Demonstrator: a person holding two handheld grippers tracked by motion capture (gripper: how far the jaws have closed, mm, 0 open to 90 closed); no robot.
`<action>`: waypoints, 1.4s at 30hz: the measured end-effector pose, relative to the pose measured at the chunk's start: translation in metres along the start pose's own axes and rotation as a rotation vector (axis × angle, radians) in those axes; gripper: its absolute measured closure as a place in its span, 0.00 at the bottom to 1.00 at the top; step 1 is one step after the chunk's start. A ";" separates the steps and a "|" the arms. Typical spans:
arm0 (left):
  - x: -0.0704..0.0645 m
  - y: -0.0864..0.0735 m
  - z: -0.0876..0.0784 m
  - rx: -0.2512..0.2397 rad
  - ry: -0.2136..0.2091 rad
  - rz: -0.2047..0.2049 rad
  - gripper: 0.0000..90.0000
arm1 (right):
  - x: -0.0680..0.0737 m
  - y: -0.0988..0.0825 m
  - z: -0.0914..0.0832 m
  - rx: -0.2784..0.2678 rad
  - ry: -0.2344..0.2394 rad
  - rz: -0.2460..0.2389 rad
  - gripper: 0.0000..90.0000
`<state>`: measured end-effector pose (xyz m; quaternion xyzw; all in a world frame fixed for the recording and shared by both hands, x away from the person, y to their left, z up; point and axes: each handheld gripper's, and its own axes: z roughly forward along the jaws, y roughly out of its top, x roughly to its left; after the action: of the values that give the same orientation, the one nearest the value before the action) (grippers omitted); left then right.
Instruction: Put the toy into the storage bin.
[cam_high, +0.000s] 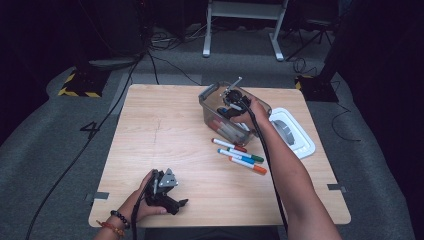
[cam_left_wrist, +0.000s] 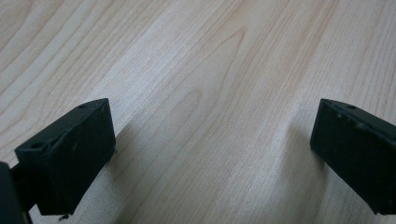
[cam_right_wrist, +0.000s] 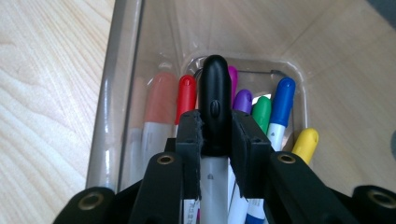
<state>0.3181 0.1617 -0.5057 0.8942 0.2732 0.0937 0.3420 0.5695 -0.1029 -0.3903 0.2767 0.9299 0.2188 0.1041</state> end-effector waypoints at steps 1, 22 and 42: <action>0.000 0.000 0.000 0.000 0.000 0.000 0.00 | 0.001 0.000 0.000 0.009 0.004 -0.009 0.83; 0.000 0.000 0.000 0.000 0.000 0.000 0.00 | 0.008 -0.015 -0.042 -0.200 -0.034 0.011 0.54; 0.000 0.000 0.000 0.000 0.001 -0.001 0.00 | 0.059 -0.132 -0.116 -0.434 0.063 -0.126 0.48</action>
<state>0.3180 0.1616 -0.5057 0.8941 0.2737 0.0939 0.3419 0.4227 -0.2100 -0.3537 0.1824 0.8791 0.4156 0.1454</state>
